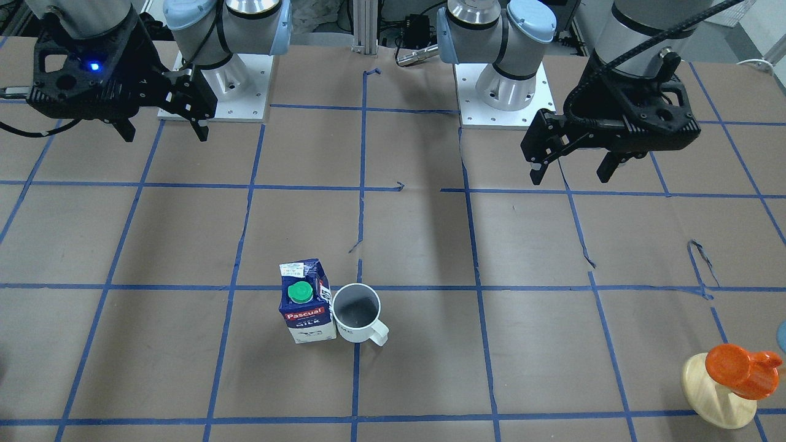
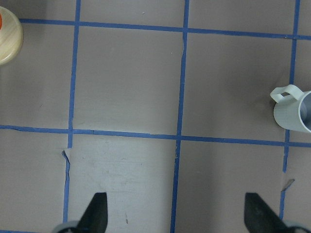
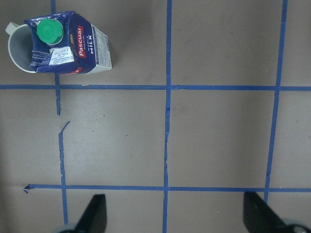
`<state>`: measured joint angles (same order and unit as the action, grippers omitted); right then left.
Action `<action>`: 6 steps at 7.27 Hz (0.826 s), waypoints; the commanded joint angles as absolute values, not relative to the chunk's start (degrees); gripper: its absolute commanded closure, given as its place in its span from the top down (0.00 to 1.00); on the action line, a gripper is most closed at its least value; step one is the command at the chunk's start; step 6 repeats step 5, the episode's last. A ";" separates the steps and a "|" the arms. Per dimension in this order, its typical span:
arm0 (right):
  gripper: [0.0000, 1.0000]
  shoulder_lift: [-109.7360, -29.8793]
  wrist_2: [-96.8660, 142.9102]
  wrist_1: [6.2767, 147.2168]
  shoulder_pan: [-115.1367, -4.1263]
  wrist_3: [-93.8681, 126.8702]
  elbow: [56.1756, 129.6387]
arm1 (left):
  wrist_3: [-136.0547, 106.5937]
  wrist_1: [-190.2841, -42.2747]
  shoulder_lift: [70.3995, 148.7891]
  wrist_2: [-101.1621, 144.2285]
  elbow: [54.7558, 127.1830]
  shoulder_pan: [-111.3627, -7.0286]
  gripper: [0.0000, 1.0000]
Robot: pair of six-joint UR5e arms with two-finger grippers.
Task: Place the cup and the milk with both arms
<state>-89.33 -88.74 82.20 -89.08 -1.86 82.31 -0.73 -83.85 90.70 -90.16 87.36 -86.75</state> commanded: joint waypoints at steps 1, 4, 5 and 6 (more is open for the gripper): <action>1.00 -89.47 -88.77 82.26 -88.86 -1.93 82.35 | -0.70 -83.85 90.70 -90.09 87.36 -86.75 1.00; 1.00 -89.47 -88.77 83.32 -89.03 -1.67 82.35 | -0.79 -83.85 90.70 -90.09 87.36 -86.75 1.00; 1.00 -89.47 -88.77 83.23 -89.03 -1.76 82.35 | -0.79 -83.85 90.70 -90.09 87.36 -86.75 1.00; 1.00 -89.47 -88.77 83.23 -89.03 -1.76 82.35 | -0.79 -83.85 90.70 -90.09 87.36 -86.75 1.00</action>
